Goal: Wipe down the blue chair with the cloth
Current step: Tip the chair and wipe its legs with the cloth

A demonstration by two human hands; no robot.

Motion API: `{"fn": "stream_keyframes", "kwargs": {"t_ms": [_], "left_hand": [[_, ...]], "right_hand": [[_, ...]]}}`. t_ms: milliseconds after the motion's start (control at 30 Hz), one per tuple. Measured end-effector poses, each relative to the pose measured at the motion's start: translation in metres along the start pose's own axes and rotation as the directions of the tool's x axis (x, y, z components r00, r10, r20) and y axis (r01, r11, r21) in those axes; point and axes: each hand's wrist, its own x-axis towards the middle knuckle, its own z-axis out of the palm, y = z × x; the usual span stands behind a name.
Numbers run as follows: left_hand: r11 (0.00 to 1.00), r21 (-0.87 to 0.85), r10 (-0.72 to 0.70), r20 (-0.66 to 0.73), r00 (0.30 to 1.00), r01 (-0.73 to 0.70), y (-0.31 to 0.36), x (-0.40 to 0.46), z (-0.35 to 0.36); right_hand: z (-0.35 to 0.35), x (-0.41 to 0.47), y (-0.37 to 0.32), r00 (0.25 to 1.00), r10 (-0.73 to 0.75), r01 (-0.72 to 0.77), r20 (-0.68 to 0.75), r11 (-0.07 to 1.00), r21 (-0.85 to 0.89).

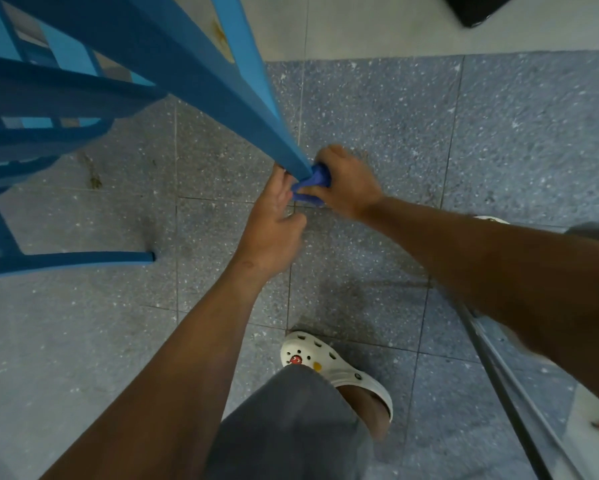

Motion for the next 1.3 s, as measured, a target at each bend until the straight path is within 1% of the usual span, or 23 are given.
{"fn": "stream_keyframes", "kwargs": {"t_ms": [33, 67, 100, 133, 200, 233, 267, 333, 433, 467, 533, 600, 667, 767, 833, 867, 933, 1000, 1033, 1100, 1167, 1233, 1300], "left_hand": [[1.000, 0.007, 0.002, 0.004, 1.000, -0.003, 0.002, 0.000, 0.001], [1.000, 0.012, -0.001, 0.002, 1.000, 0.001, 0.003, -0.001, 0.001], [1.000, 0.016, -0.008, -0.004, 1.000, 0.008, 0.004, -0.002, 0.002], [1.000, 0.013, -0.015, -0.010, 1.000, 0.015, 0.005, -0.003, 0.003], [1.000, 0.009, -0.024, -0.021, 0.999, 0.024, 0.007, -0.004, 0.005], [1.000, 0.011, -0.025, -0.029, 0.999, 0.025, 0.008, -0.005, 0.005], [1.000, 0.010, -0.023, -0.038, 0.999, 0.023, 0.008, -0.005, 0.005], [1.000, -0.005, -0.017, -0.050, 0.999, 0.017, 0.008, -0.005, 0.004], [1.000, -0.007, 0.002, -0.066, 0.998, -0.002, 0.006, -0.002, 0.003], [1.000, -0.002, 0.013, -0.062, 0.998, -0.013, 0.006, -0.001, 0.003], [1.000, 0.000, 0.022, -0.056, 0.998, -0.022, 0.006, -0.002, 0.003], [1.000, 0.001, 0.020, -0.052, 0.998, -0.020, 0.005, -0.003, 0.003], [1.000, 0.005, 0.018, -0.049, 0.999, -0.017, 0.005, -0.003, 0.003], [1.000, -0.008, 0.024, -0.053, 0.998, -0.024, 0.004, -0.001, -0.001], [0.999, 0.008, 0.038, -0.088, 0.995, -0.037, 0.002, 0.000, -0.003], [0.998, 0.037, 0.058, -0.127, 0.990, -0.054, 0.001, 0.001, -0.002], [0.991, 0.103, 0.110, -0.237, 0.965, -0.088, 0.001, 0.002, -0.002], [0.981, 0.146, 0.171, -0.335, 0.927, -0.128, 0.001, 0.004, -0.002], [0.974, 0.169, 0.204, -0.371, 0.906, -0.150, 0.001, 0.006, -0.002], [0.957, 0.231, 0.262, -0.426, 0.866, -0.176, 0.004, 0.012, -0.003], [0.935, 0.306, 0.306, -0.447, 0.841, -0.178, 0.007, 0.019, -0.005], [0.912, 0.369, 0.340, -0.432, 0.835, -0.181, 0.009, 0.024, -0.008], [0.892, 0.413, 0.362, -0.404, 0.840, -0.186, 0.008, 0.029, -0.013]], "right_hand": [[-0.001, -0.001, -0.003, 0.998, -0.048, 0.048, -0.038, 0.999, 0.008], [0.001, -0.002, -0.004, 0.997, -0.069, 0.069, -0.034, 0.998, -0.005], [0.004, -0.001, -0.003, 0.998, -0.063, 0.063, 0.000, 0.997, -0.042], [0.007, -0.001, -0.001, 0.999, -0.019, 0.023, 0.040, 0.995, -0.100], [0.014, 0.000, 0.006, 0.985, 0.135, -0.107, 0.108, 0.967, -0.230], [0.016, 0.000, 0.009, 0.973, 0.192, -0.154, 0.126, 0.952, -0.264], [0.016, 0.000, 0.010, 0.968, 0.216, -0.173, 0.132, 0.946, -0.275], [0.014, -0.001, 0.009, 0.977, 0.176, -0.145, 0.123, 0.964, -0.224], [0.010, -0.007, 0.007, 1.000, 0.008, -0.007, 0.020, 0.999, -0.054], [0.008, -0.008, 0.007, 1.000, -0.024, 0.024, -0.003, 0.999, -0.040], [0.010, -0.005, 0.008, 0.999, -0.030, 0.032, 0.025, 0.995, -0.099], [0.015, -0.004, 0.009, 0.997, 0.037, -0.022, 0.070, 0.978, -0.207], [0.022, -0.004, 0.010, 0.982, 0.157, -0.124, 0.102, 0.954, -0.272], [0.025, -0.001, 0.006, 0.953, 0.279, -0.240, 0.121, 0.933, -0.268], [0.020, 0.000, 0.007, 0.939, 0.296, -0.263, 0.172, 0.945, -0.194], [0.015, 0.000, 0.007, 0.944, 0.271, -0.247, 0.186, 0.958, -0.144], [0.000, -0.001, 0.004, 0.977, 0.141, -0.130, 0.157, 0.988, -0.081], [-0.009, -0.005, -0.001, 0.998, -0.007, 0.006, 0.060, 1.000, 0.008], [-0.010, -0.008, -0.003, 0.998, -0.055, 0.055, 0.007, 0.997, 0.047], [-0.007, -0.011, -0.004, 0.995, -0.082, 0.086, -0.058, 0.994, 0.063], [0.001, -0.010, 0.003, 1.000, -0.025, 0.026, -0.018, 1.000, 0.013], [0.010, -0.009, 0.010, 0.992, 0.095, -0.087, 0.081, 0.991, -0.098], [0.018, -0.010, 0.015, 0.965, 0.221, -0.199, 0.141, 0.968, -0.156]]}}
